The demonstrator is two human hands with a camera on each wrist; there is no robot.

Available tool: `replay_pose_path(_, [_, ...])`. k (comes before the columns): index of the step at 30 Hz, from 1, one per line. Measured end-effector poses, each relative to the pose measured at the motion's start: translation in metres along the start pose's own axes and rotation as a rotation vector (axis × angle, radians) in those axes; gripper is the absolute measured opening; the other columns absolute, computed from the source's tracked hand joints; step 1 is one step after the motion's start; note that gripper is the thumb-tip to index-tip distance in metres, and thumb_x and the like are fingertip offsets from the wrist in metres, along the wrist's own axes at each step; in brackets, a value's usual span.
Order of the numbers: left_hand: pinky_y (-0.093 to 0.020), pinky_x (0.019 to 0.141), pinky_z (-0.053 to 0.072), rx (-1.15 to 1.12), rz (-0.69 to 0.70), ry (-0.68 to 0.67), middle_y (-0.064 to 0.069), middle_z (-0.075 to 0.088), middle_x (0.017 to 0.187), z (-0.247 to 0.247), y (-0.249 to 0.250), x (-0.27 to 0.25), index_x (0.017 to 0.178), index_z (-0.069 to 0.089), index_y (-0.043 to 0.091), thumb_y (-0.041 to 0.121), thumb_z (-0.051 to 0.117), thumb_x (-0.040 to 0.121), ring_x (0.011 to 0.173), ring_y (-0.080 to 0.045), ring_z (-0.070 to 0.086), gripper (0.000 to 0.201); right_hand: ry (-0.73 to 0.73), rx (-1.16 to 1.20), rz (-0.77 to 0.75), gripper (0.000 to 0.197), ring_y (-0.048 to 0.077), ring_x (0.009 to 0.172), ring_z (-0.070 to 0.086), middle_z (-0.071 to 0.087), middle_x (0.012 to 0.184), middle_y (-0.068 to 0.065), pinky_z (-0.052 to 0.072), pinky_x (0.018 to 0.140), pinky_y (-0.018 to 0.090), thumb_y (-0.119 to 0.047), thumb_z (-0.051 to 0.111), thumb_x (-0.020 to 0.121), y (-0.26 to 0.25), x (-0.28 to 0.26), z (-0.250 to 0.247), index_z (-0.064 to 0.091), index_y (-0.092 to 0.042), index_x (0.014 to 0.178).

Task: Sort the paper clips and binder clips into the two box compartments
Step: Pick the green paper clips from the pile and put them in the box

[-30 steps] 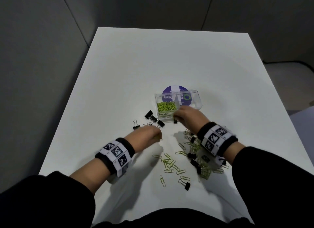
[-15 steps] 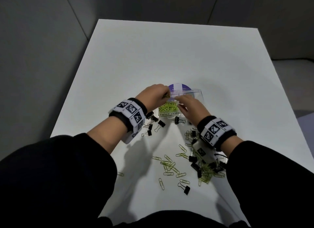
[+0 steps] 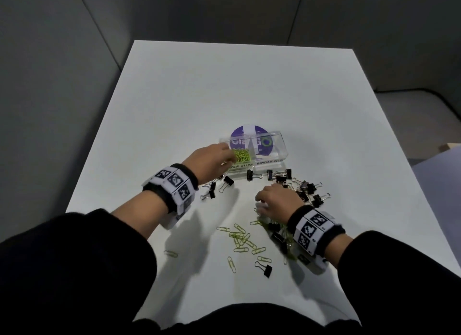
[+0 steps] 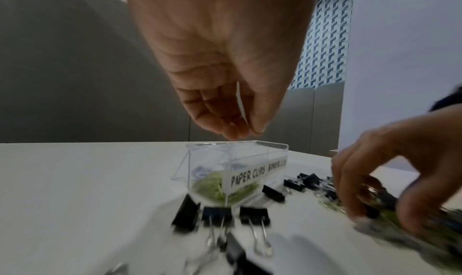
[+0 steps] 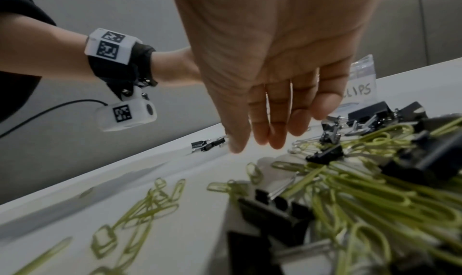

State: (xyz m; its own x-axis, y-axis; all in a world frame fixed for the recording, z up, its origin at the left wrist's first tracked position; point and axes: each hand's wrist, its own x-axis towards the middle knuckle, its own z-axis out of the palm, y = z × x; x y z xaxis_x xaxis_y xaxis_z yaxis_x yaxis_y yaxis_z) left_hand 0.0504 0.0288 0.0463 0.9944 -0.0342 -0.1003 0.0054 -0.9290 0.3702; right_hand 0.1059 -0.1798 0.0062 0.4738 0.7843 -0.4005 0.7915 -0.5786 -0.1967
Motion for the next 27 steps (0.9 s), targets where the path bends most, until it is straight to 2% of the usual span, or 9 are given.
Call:
replay_pose_path(3, [-0.024,0.070,0.039,0.011,-0.056,-0.139,0.001,0.061,0.104,0.007,-0.009,-0.048,0.103,0.063,0.018,0.023,0.049,0.092,0.088,-0.016,0.056,0.018,-0.054,-0.075,-0.005,0.037,0.025,0.111,0.048,0.059,0.115,0.006,0.043,0.089,0.035,-0.040,0.057,0.085,-0.004,-0.004,0.007,0.057,-0.014,0.112])
replay_pose_path(7, [-0.019,0.063,0.034,0.045,-0.166,-0.395,0.008,0.055,0.098,0.025,-0.023,-0.108,0.100,0.061,0.023,0.037,0.056,0.087,0.082,-0.008,0.049,0.020,-0.024,-0.122,-0.022,0.041,0.024,0.109,0.048,0.058,0.114,0.005,0.039,0.093,0.036,-0.043,0.060,0.081,-0.010,-0.012,0.017,0.055,-0.014,0.111])
replay_pose_path(11, [-0.012,0.065,0.033,-0.010,-0.252,-0.494,0.007,0.046,0.096,0.044,-0.029,-0.150,0.110,0.058,0.018,0.032,0.063,0.081,0.082,-0.009,0.046,0.032,-0.024,-0.111,-0.005,0.032,0.025,0.111,0.047,0.058,0.115,0.007,0.038,0.093,0.037,-0.034,0.058,0.086,-0.017,-0.015,0.022,0.054,-0.013,0.110])
replay_pose_path(13, [-0.006,0.057,0.028,-0.011,-0.242,-0.504,0.008,0.041,0.094,0.050,-0.032,-0.162,0.112,0.055,0.015,0.028,0.063,0.083,0.080,-0.010,0.043,0.033,-0.029,-0.096,0.011,0.028,0.025,0.109,0.048,0.059,0.114,0.007,0.039,0.091,0.035,-0.031,0.056,0.088,-0.018,-0.017,0.022,0.054,-0.012,0.109])
replay_pose_path(16, [-0.004,0.057,0.026,-0.021,-0.244,-0.455,0.008,0.040,0.095,0.056,-0.036,-0.169,0.107,0.058,0.014,0.024,0.063,0.084,0.080,-0.010,0.043,0.026,-0.024,-0.091,0.028,0.026,0.025,0.107,0.049,0.060,0.112,0.007,0.040,0.089,0.035,-0.031,0.054,0.089,-0.018,-0.019,0.022,0.054,-0.013,0.108])
replay_pose_path(18, [-0.007,0.060,0.027,-0.028,-0.239,-0.434,0.008,0.041,0.095,0.058,-0.037,-0.170,0.099,0.061,0.012,0.022,0.063,0.084,0.081,-0.010,0.044,0.018,-0.026,-0.093,0.046,0.027,0.026,0.106,0.050,0.061,0.111,0.007,0.041,0.089,0.035,-0.032,0.055,0.088,-0.019,-0.020,0.021,0.055,-0.012,0.106])
replay_pose_path(21, [-0.019,0.065,0.033,-0.011,-0.231,-0.433,0.008,0.042,0.094,0.059,-0.037,-0.169,0.093,0.062,0.011,0.022,0.061,0.085,0.083,-0.011,0.045,0.014,-0.046,-0.088,0.070,0.025,0.027,0.106,0.053,0.063,0.110,0.008,0.043,0.090,0.037,-0.030,0.054,0.089,-0.021,-0.018,0.020,0.057,-0.012,0.106])
replay_pose_path(25, [-0.020,0.065,0.030,0.029,-0.203,-0.450,0.008,0.041,0.093,0.059,-0.030,-0.164,0.094,0.061,0.009,0.021,0.059,0.086,0.085,-0.018,0.050,0.014,-0.088,-0.059,0.078,0.024,0.027,0.105,0.056,0.064,0.110,0.010,0.048,0.090,0.039,-0.024,0.053,0.091,-0.025,-0.017,0.019,0.058,-0.009,0.109])
replay_pose_path(27, [-0.021,0.059,0.029,0.027,-0.194,-0.418,0.007,0.043,0.090,0.058,-0.022,-0.159,0.091,0.059,0.012,0.021,0.056,0.088,0.080,-0.014,0.045,0.010,-0.083,-0.024,0.065,0.022,0.027,0.105,0.055,0.060,0.112,0.012,0.048,0.091,0.037,-0.019,0.050,0.092,-0.025,-0.018,0.022,0.057,-0.007,0.109])
